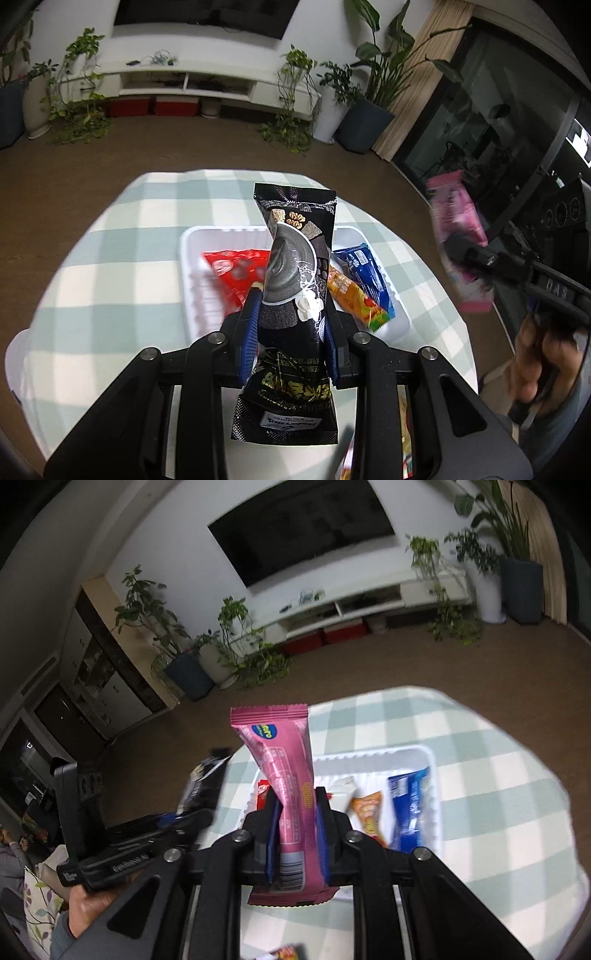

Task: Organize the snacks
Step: 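Carry the black packet and pink bar into the white tray and release them, then withdraw both tools from the tray back over the remaining snacks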

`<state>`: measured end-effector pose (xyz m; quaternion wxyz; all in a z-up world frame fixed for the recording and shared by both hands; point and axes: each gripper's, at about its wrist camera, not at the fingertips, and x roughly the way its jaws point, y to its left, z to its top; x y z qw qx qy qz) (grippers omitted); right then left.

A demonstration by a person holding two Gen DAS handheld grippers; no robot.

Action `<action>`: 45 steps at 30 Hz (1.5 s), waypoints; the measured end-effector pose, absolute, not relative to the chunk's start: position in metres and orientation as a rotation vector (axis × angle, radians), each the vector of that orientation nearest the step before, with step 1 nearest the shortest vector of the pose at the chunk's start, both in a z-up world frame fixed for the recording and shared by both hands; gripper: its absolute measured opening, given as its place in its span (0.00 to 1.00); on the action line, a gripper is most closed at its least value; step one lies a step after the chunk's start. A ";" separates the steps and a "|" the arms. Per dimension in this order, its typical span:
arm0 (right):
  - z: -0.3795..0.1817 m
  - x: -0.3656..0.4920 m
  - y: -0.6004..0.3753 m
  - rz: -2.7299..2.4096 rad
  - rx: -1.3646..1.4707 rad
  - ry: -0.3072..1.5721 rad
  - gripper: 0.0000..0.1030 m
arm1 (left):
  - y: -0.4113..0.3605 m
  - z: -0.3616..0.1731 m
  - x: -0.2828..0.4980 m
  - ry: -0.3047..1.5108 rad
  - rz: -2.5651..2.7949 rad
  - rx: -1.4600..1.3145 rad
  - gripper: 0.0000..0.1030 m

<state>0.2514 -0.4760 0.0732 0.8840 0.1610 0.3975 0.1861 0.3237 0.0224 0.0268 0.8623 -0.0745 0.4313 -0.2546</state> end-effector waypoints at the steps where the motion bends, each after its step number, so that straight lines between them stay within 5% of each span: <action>1: 0.065 0.257 -0.473 0.385 0.344 0.845 0.18 | 0.016 0.022 0.328 0.912 -0.534 -0.150 0.26; 14: -0.030 0.298 -0.470 0.284 0.353 1.019 0.18 | -0.042 -0.047 0.367 1.020 -0.521 -0.054 0.27; 30: -0.058 0.300 -0.469 0.259 0.346 1.061 0.20 | -0.047 -0.060 0.379 1.031 -0.498 -0.030 0.29; 35: -0.056 0.298 -0.466 0.253 0.334 1.054 0.21 | -0.046 -0.058 0.375 1.015 -0.494 -0.026 0.60; 45: -0.040 0.289 -0.470 0.248 0.324 1.014 0.31 | -0.038 -0.044 0.357 0.984 -0.497 -0.028 0.60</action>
